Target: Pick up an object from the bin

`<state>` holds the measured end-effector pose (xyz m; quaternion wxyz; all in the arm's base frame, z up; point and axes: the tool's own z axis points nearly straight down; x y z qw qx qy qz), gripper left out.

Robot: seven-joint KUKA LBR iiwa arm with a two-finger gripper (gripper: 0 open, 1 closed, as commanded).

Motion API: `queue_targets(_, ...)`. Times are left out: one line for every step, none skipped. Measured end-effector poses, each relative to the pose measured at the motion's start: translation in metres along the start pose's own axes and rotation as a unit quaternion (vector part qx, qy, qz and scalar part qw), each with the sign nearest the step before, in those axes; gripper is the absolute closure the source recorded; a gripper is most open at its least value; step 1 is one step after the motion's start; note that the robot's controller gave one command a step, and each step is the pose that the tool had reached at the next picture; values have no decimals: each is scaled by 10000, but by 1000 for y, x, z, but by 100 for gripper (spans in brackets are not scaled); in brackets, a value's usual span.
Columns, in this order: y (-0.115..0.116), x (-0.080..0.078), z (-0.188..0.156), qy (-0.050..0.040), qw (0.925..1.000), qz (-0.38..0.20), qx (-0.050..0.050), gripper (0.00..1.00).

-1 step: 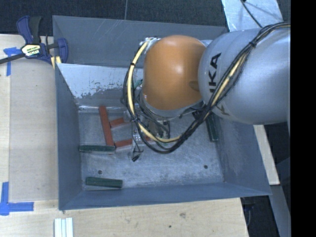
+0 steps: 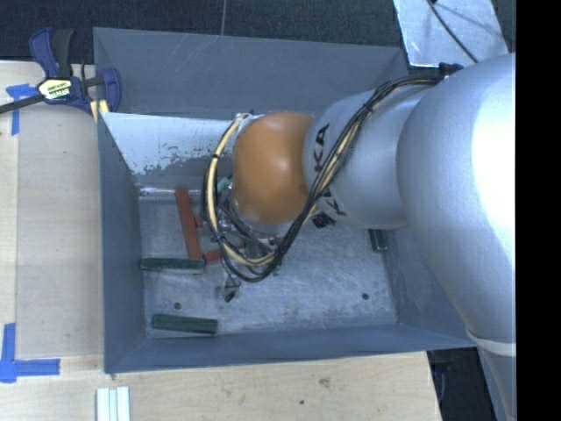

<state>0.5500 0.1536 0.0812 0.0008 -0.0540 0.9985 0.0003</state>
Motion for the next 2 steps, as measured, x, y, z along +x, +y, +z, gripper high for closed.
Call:
queue_targets(0, 0, 0, -4, 10000, 6, -1, 100)
queue_targets(3, -18, -127, -45, 9888, -1492, 1, 100)
